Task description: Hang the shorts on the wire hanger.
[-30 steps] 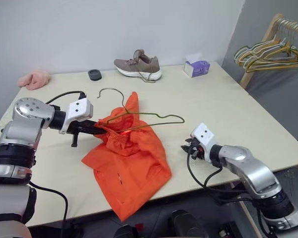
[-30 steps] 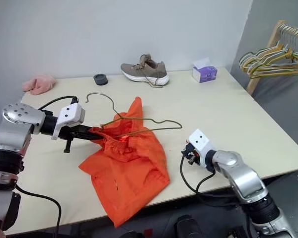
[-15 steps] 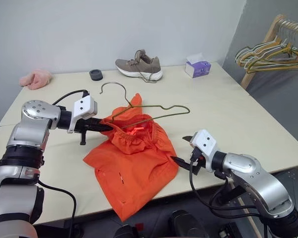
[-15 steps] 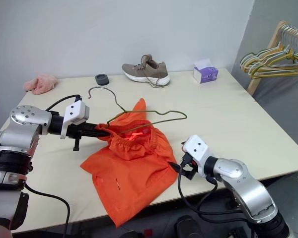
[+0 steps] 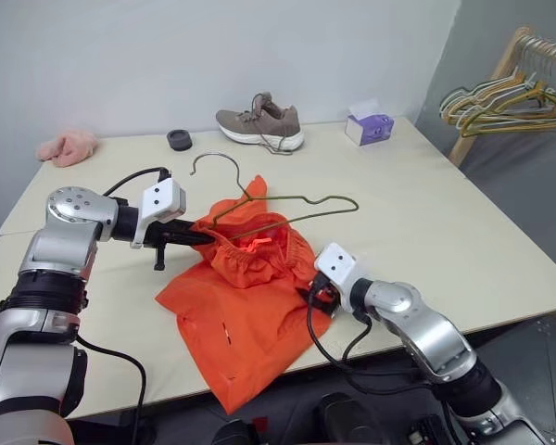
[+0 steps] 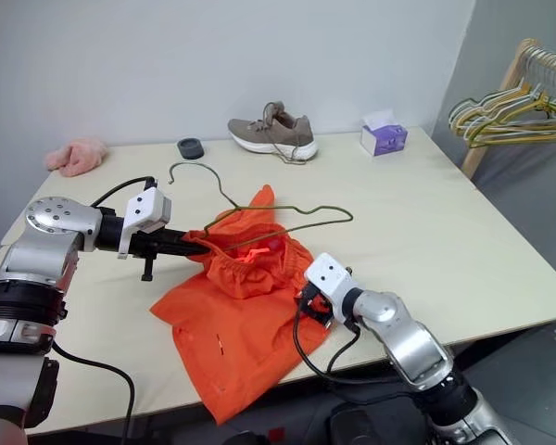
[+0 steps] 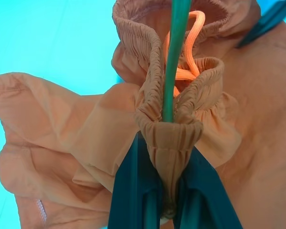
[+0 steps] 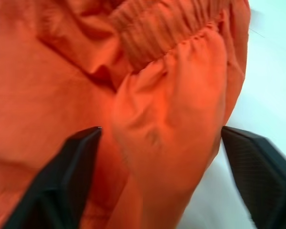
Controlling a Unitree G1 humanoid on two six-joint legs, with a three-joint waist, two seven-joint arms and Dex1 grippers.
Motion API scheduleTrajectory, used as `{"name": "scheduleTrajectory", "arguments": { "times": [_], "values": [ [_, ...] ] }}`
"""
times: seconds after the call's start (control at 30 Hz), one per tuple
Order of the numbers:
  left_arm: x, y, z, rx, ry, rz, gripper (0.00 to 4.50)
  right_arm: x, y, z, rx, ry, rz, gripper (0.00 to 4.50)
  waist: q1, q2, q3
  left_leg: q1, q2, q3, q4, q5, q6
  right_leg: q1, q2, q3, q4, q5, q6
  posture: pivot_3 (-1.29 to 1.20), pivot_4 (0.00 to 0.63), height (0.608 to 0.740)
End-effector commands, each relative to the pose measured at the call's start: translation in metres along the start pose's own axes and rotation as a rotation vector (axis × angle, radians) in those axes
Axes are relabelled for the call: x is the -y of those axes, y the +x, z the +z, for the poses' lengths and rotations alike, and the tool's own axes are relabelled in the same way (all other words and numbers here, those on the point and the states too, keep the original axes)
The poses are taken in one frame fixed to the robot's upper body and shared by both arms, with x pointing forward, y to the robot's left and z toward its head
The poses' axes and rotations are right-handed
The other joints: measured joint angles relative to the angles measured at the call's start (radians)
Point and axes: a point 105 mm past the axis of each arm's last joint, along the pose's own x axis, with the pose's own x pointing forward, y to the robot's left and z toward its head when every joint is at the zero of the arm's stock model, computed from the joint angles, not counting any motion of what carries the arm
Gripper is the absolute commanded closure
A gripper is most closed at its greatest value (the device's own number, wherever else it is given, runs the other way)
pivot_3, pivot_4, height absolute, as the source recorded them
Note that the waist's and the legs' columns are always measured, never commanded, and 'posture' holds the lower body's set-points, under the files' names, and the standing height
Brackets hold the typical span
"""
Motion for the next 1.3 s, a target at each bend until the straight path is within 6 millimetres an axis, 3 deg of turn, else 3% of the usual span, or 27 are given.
{"name": "scheduleTrajectory", "arguments": {
  "times": [0.03,0.3,0.67,0.97,1.3],
  "values": [
    [-0.007,-0.009,0.014,0.023,0.057,0.042,4.5,0.009,-0.003,0.017,0.074,-0.011,-0.043,1.63,0.001,0.0,0.0,0.0,0.0,0.0,0.0,0.0,0.0,0.0,0.0,0.0,0.0,0.0,0.0,-0.25,0.039,0.74],
    [-0.004,-0.015,0.009,0.019,0.039,0.049,4.5,0.015,-0.01,0.025,0.148,0.094,-0.071,4.49,0.001,0.0,0.0,0.0,0.0,-0.001,0.0,0.0,0.0,0.0,0.0,-0.001,0.0,0.0,0.0,-0.25,0.035,0.74],
    [0.014,-0.041,0.016,0.008,-0.003,-0.042,4.5,0.049,-0.056,0.015,0.195,0.583,0.011,4.49,0.004,0.0,0.0,0.0,0.0,-0.001,0.0,0.0,0.0,0.0,-0.002,-0.001,0.0,0.0,0.0,-0.24,0.038,0.74],
    [0.023,-0.053,0.01,-0.12,0.01,-0.112,4.5,0.091,-0.076,0.011,0.216,0.764,-0.097,4.49,0.003,0.001,0.001,0.0,0.001,0.0,-0.002,0.0,0.0,0.0,-0.001,0.0,-0.001,0.0,0.0,-0.24,0.041,0.74],
    [0.01,-0.06,-0.007,-0.237,0.071,-0.082,4.5,0.095,-0.086,0.014,0.213,0.78,-0.108,4.49,0.003,0.002,0.001,0.0,0.0,0.002,-0.001,0.0,0.0,0.0,0.0,0.001,-0.001,0.0,0.0,-0.25,0.048,0.74]
  ]
}}
